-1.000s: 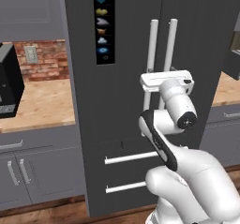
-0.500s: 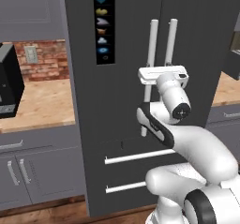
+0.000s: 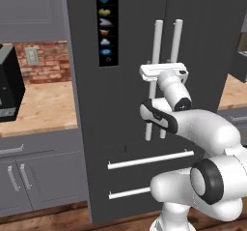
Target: Gather the tomato and garlic from the fridge and place them on a tray on the dining counter. Then gather the fish and chicken drumstick from the fridge and place them on the other tray.
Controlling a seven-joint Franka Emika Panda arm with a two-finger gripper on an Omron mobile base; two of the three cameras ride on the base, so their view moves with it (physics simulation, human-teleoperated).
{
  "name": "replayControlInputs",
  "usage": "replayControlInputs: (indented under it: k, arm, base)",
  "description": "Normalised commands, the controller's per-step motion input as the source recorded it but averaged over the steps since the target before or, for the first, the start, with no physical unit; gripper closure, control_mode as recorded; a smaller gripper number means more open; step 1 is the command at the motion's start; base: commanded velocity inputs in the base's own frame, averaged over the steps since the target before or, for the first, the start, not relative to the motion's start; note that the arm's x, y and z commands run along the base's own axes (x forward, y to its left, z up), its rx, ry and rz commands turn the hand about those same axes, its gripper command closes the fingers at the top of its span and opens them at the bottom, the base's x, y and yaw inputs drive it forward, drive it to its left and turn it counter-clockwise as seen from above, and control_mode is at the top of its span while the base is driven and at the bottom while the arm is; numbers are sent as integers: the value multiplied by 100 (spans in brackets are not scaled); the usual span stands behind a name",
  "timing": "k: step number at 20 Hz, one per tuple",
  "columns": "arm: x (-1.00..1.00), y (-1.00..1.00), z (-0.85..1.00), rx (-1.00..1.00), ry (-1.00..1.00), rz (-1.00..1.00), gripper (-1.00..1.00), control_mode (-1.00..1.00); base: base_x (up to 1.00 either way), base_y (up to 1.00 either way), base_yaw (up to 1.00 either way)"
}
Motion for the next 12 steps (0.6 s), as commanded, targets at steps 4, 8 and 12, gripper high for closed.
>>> replayControlInputs:
  k: [4,8,12]
  arm:
    - [30,0,0,1,0,0,-100,-100]
    - [22,0,0,0,0,0,-100,-100]
    - [23,0,0,0,0,0,-100,-100]
  base:
    - [0,0,0]
    - [0,0,0]
    - [0,0,0]
